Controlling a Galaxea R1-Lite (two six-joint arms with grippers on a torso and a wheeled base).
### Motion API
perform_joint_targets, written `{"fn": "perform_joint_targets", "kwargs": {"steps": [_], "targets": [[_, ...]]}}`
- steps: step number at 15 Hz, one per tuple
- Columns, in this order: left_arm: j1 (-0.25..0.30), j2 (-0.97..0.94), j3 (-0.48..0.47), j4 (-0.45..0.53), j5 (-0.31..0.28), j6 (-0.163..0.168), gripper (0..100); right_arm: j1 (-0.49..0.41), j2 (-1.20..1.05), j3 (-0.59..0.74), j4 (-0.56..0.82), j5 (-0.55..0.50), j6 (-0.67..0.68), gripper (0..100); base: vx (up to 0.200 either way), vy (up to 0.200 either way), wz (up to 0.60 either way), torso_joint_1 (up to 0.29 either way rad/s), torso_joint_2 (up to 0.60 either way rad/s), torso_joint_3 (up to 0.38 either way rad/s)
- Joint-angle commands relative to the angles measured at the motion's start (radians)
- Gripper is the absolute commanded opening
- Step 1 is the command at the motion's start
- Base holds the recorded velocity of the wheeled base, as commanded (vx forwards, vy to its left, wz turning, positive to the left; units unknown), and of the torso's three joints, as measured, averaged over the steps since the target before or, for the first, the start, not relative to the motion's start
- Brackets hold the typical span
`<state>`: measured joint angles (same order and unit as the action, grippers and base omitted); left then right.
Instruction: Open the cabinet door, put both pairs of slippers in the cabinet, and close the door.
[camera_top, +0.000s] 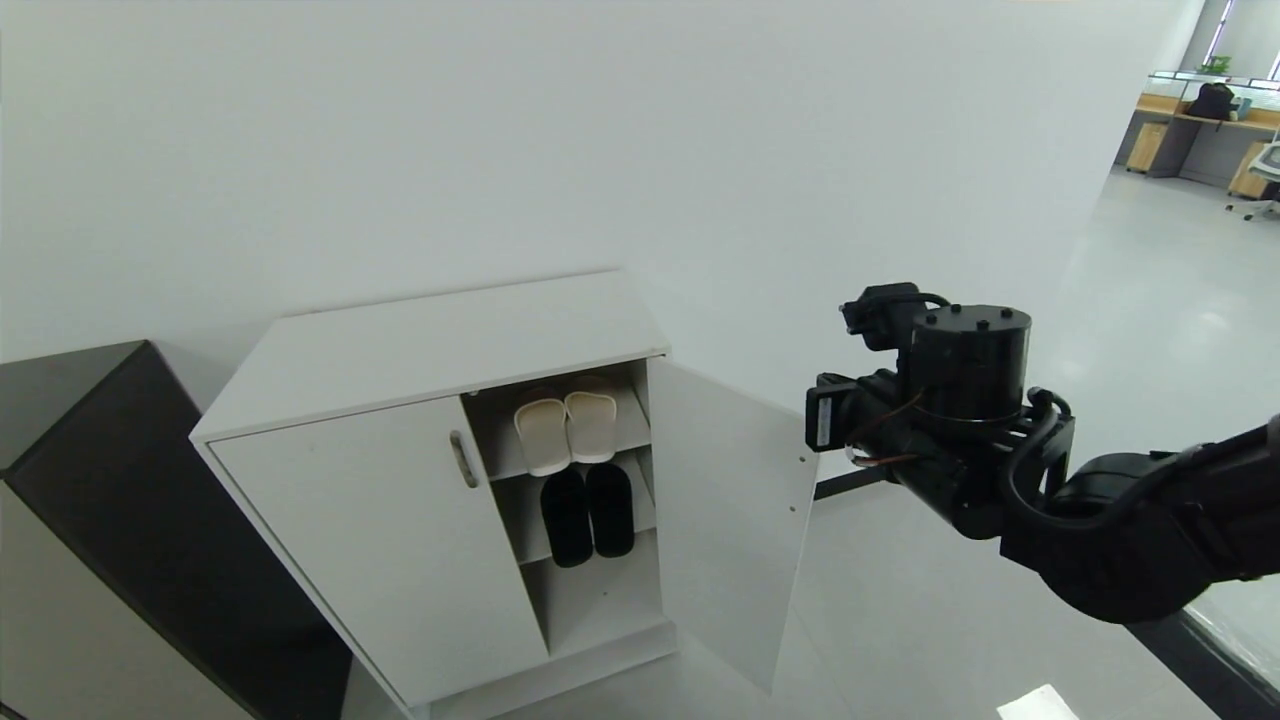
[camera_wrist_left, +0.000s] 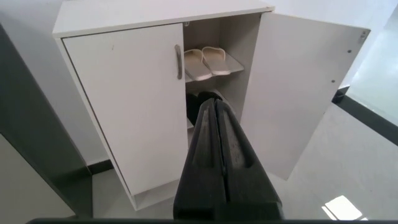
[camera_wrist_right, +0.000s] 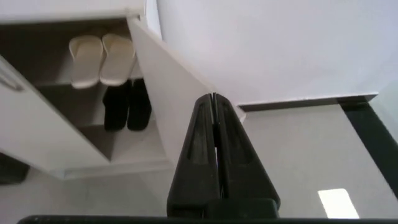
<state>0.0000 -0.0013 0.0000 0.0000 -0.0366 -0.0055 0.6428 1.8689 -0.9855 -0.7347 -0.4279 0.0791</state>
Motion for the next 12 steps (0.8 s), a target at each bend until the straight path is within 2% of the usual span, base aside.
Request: {"fn": "perform_joint_targets", "kwargs": {"steps": [1, 3, 12], "targets": [[0.000, 0.001, 0.000, 0.000, 0.000, -0.002, 0, -0.060, 0.085, -0.050, -0.009, 0.054, 0.025, 0, 0.000, 0.000, 0.00, 0.000, 0.00, 0.000], [0.000, 0.001, 0.000, 0.000, 0.006, -0.004, 0, -0.083, 0.133, -0.091, -0.008, 0.104, 0.071, 0, 0.000, 0.000, 0.00, 0.000, 0.00, 0.000], [0.000, 0.001, 0.000, 0.000, 0.007, -0.005, 0, -0.169, 0.289, -0.205, -0.008, 0.120, 0.102, 0, 0.000, 0.000, 0.00, 0.000, 0.00, 0.000]]}}
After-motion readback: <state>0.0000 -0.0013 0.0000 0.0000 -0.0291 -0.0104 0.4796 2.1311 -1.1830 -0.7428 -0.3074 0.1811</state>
